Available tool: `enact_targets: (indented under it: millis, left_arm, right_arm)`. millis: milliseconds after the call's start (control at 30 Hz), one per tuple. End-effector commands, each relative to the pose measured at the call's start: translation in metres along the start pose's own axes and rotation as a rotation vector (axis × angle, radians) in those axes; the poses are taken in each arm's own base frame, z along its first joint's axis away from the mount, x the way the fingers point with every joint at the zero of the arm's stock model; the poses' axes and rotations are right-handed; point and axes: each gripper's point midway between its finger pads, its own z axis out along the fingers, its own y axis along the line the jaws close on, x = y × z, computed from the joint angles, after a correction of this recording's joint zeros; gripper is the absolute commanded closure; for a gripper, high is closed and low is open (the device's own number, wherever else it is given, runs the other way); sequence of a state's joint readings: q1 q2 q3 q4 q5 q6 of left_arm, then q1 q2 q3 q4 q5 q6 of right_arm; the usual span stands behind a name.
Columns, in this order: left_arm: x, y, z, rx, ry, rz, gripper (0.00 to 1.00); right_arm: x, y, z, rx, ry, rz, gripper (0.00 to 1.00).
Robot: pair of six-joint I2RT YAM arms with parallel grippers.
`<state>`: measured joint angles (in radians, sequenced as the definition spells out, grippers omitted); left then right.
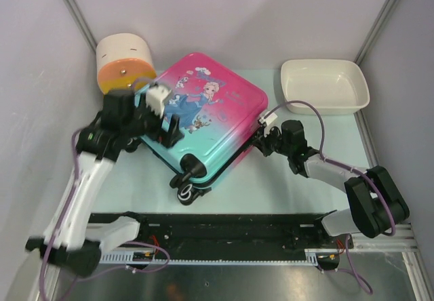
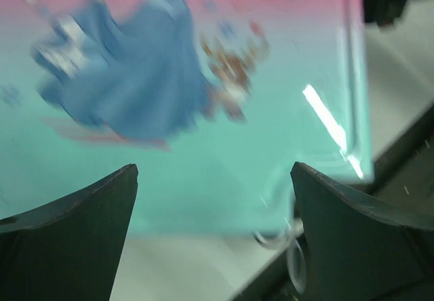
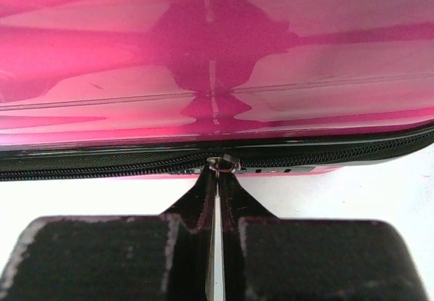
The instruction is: Open, take out, and arrange the luggage
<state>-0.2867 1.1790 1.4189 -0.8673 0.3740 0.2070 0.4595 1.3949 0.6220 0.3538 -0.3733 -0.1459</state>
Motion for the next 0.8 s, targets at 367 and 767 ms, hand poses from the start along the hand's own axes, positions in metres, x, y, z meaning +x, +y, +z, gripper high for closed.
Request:
enact_targets:
  millis: [367, 767]
  left_arm:
    - [0.117, -0.071, -0.028, 0.211, 0.297, 0.165, 0.00]
    - [0.141, -0.100, -0.023, 0.342, 0.439, 0.276, 0.01]
  right_arm:
    - [-0.034, 0.030, 0.017, -0.066, -0.130, -0.088, 1.00]
    - [-0.028, 0.024, 0.018, -0.053, -0.112, -0.080, 1.00]
